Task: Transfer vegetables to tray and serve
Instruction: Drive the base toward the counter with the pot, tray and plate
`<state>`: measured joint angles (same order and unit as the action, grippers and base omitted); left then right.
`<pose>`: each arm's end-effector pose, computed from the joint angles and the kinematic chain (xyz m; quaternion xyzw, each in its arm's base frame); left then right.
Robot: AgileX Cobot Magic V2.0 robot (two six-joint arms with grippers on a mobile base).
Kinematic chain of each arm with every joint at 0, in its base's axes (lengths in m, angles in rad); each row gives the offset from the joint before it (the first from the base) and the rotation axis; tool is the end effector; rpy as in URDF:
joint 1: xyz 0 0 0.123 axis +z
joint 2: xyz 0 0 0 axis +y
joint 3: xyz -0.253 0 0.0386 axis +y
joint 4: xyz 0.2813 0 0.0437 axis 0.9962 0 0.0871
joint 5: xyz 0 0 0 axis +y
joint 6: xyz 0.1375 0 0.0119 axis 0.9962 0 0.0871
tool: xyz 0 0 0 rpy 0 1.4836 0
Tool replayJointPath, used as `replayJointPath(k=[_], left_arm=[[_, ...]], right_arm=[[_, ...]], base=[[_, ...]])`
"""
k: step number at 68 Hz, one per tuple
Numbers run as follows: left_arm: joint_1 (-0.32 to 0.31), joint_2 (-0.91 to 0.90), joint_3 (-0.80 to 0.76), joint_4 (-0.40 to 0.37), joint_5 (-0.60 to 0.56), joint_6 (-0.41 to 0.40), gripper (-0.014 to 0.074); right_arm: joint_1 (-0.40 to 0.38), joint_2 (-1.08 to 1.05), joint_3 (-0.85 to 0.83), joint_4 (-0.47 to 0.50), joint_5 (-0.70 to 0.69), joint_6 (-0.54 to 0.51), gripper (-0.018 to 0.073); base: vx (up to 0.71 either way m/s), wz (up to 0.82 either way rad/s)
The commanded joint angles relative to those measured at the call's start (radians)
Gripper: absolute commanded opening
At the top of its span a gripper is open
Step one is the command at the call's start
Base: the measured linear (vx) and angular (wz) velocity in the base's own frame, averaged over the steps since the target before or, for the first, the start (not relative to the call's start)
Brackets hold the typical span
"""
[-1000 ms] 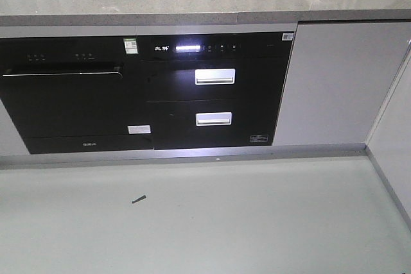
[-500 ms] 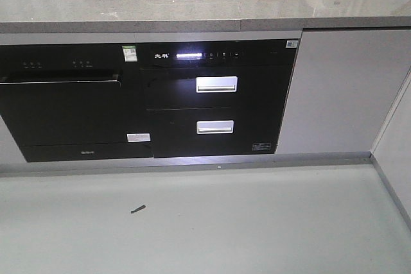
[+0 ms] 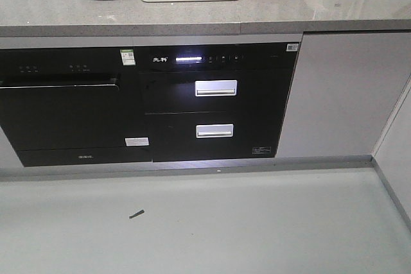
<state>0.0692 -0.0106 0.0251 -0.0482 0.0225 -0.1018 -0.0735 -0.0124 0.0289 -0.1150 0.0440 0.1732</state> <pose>0.1660 0.0113 0.2053 -0.0750 0.6850 -0.0296 0.7240 0.1660 -0.0129 0.2011 0.0477 0.6959 -0.0072 0.7165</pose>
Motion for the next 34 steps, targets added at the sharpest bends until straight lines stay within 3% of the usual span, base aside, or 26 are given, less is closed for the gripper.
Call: replayJointPath(k=[1, 34], left_arm=[[-0.003, 0.005, 0.008, -0.001, -0.07, -0.01, -0.0006], [-0.003, 0.005, 0.008, -0.001, -0.07, -0.01, -0.0006]], right_arm=[[-0.006, 0.0, 0.006, -0.004, -0.068, -0.006, -0.0004], [-0.006, 0.0, 0.006, -0.004, -0.068, -0.006, -0.0004]], base=[[0.04, 0.0], [0.06, -0.03]])
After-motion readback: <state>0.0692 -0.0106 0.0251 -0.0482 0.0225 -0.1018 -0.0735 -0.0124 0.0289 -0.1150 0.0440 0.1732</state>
